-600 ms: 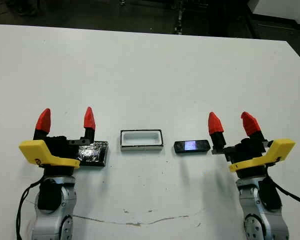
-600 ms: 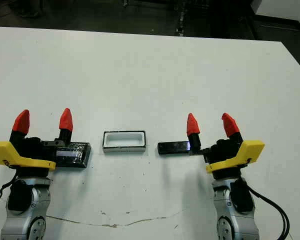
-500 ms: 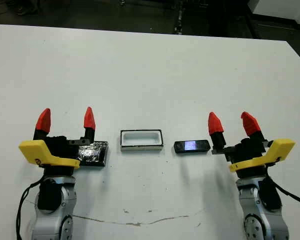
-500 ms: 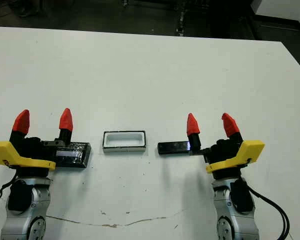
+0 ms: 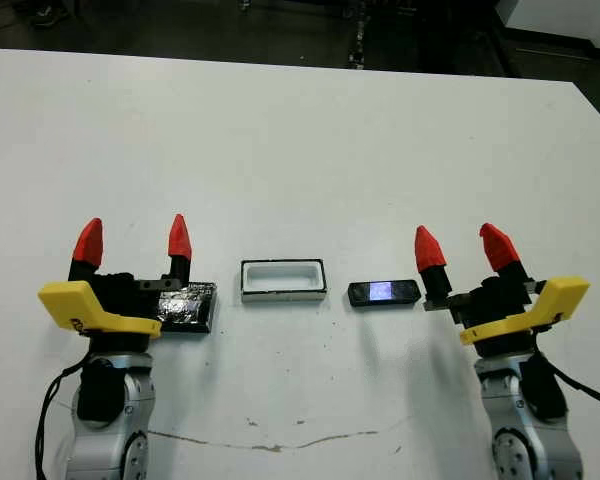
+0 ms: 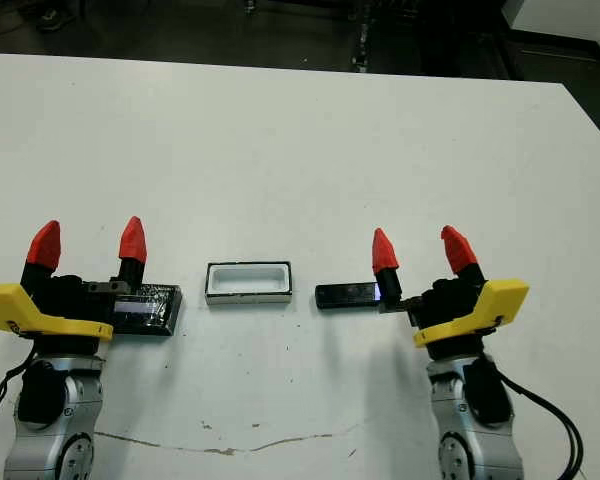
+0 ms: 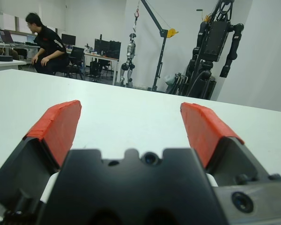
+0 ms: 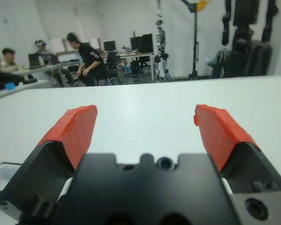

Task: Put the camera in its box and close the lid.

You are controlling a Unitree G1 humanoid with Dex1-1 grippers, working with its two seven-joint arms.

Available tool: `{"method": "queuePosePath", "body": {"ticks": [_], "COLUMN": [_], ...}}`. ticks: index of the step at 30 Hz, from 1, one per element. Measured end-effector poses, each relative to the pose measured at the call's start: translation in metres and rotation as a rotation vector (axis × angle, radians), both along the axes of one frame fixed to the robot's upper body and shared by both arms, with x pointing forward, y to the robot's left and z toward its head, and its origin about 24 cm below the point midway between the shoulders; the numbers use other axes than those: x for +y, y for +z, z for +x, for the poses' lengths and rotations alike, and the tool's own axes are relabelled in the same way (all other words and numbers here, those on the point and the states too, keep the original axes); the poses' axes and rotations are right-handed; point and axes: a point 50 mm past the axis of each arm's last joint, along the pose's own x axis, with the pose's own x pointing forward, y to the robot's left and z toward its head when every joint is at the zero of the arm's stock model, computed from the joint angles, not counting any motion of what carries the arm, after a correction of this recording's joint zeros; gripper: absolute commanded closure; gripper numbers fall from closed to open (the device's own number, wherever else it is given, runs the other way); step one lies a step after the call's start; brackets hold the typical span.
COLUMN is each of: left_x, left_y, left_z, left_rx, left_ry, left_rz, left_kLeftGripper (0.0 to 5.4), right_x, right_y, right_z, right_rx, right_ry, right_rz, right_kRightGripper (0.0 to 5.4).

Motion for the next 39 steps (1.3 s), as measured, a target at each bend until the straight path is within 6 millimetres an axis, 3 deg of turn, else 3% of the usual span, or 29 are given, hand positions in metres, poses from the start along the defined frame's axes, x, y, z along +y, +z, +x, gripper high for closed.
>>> {"method": "queuePosePath", "body": {"ticks": [9, 15, 28, 39], "left_x": [0.000, 0.000, 0.001, 0.000], "left_y": [-0.001, -0.001, -0.001, 0.000], "left_z": [-0.001, -0.001, -0.001, -0.001], "left_rx": [0.002, -0.003, -0.002, -0.001], "left_ry": [0.004, 0.006, 0.008, 0.008], "left_rz": [-0.002, -0.003, 0.001, -0.002], "left_kLeftGripper": [0.01, 0.01, 0.01, 0.01], "right_x": [-0.031, -0.035, -0.009, 0.007], "right_y": [0.055, 0.081, 0.081, 0.062], "right_z": [0.038, 0.060, 0.081, 0.082], "right_rx": [-0.058, -0.034, 0.096, 0.208], "right_ry": [0.259, 0.513, 0.984, 1.159], "right_rz": [-0.312, -0.494, -0.793, -0.762], "right_kRightGripper": [0.00, 0.00, 0.00, 0.00]}}
